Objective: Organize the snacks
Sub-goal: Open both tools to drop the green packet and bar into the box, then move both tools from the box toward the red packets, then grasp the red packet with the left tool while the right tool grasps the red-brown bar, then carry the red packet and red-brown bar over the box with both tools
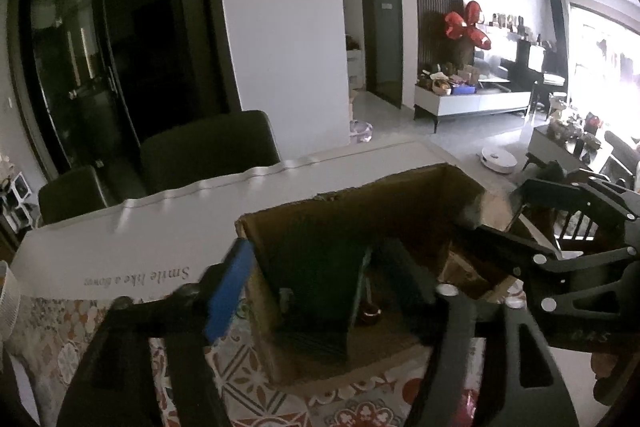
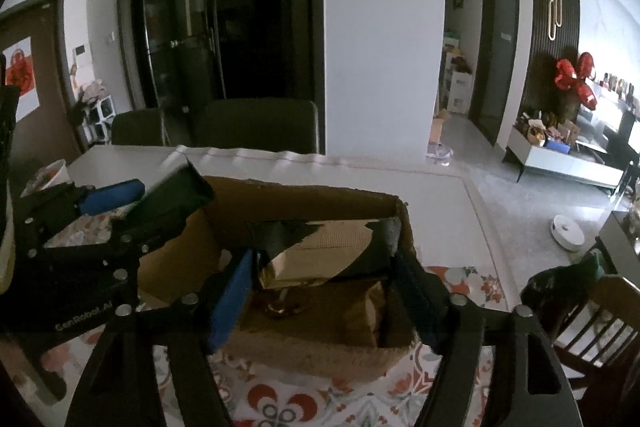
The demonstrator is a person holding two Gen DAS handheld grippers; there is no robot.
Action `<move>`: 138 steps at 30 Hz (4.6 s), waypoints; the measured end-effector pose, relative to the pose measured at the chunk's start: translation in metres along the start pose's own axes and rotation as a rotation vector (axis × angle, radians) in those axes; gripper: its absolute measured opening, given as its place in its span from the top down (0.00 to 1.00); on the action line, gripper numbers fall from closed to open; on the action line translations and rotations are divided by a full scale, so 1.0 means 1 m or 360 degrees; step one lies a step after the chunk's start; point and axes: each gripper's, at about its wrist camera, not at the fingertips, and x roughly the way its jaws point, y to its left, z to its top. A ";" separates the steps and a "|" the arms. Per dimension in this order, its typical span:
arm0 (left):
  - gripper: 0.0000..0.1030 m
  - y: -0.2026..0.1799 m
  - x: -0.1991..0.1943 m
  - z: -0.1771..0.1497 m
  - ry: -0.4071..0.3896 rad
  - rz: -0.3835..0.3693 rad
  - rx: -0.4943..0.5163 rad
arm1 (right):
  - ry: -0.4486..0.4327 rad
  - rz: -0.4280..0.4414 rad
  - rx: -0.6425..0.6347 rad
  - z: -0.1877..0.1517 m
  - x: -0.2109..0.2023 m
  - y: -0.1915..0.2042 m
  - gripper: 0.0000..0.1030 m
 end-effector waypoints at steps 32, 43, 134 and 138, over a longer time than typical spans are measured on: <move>0.18 -0.027 -0.111 -0.079 -0.0206 -0.0033 0.0162 | -0.0134 -0.0202 0.0078 -0.068 -0.094 0.014 0.21; 0.18 -0.046 -0.109 -0.125 -0.0152 -0.0162 0.0340 | -0.0019 -0.0212 0.0079 -0.121 -0.104 0.024 0.21; 0.64 -0.083 -0.032 -0.158 0.0249 -0.0483 0.0368 | 0.0348 -0.0096 0.0349 -0.199 -0.045 0.002 0.57; 0.64 -0.076 -0.047 -0.153 0.0210 -0.0484 0.0287 | 0.0287 -0.0079 0.0338 -0.190 -0.057 0.006 0.57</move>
